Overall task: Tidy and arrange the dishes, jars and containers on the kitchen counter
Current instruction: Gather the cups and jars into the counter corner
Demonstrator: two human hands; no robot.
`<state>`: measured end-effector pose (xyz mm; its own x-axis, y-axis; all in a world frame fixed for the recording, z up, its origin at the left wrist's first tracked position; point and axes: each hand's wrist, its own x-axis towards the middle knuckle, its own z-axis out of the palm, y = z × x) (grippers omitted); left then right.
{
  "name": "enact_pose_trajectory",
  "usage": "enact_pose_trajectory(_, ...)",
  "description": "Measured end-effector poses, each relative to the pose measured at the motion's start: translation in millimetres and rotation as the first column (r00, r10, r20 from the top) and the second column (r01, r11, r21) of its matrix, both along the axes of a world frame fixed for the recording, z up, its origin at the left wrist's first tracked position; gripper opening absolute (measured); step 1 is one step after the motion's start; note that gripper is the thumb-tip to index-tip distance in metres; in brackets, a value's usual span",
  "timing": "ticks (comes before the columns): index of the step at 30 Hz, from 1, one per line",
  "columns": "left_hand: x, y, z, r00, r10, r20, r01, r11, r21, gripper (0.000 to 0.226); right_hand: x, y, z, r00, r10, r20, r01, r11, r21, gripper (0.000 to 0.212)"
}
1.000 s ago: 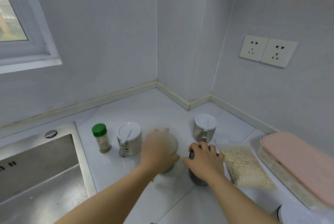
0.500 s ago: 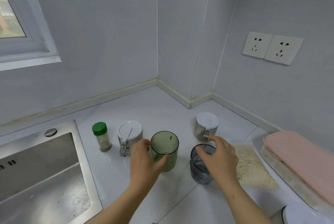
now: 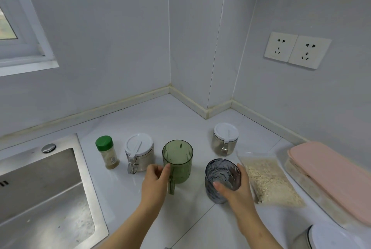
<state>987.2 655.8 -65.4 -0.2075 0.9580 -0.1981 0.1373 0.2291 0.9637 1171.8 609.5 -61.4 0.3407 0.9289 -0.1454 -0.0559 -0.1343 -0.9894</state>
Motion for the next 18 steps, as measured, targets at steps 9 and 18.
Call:
enact_pose_trajectory(9, 3.4, -5.7, 0.5, 0.978, -0.134, 0.158, 0.142, 0.989, -0.045, 0.026, -0.6, 4.3, -20.9, 0.996, 0.088, -0.032, -0.087, 0.996, 0.012, 0.105)
enact_pose_trajectory(18, 0.4, 0.2, 4.8, 0.974, -0.18, 0.139, 0.196, 0.974, -0.11, 0.026, -4.5, 11.6, -30.8, 0.996, 0.071, 0.051, -0.07, 0.997, -0.017, 0.088)
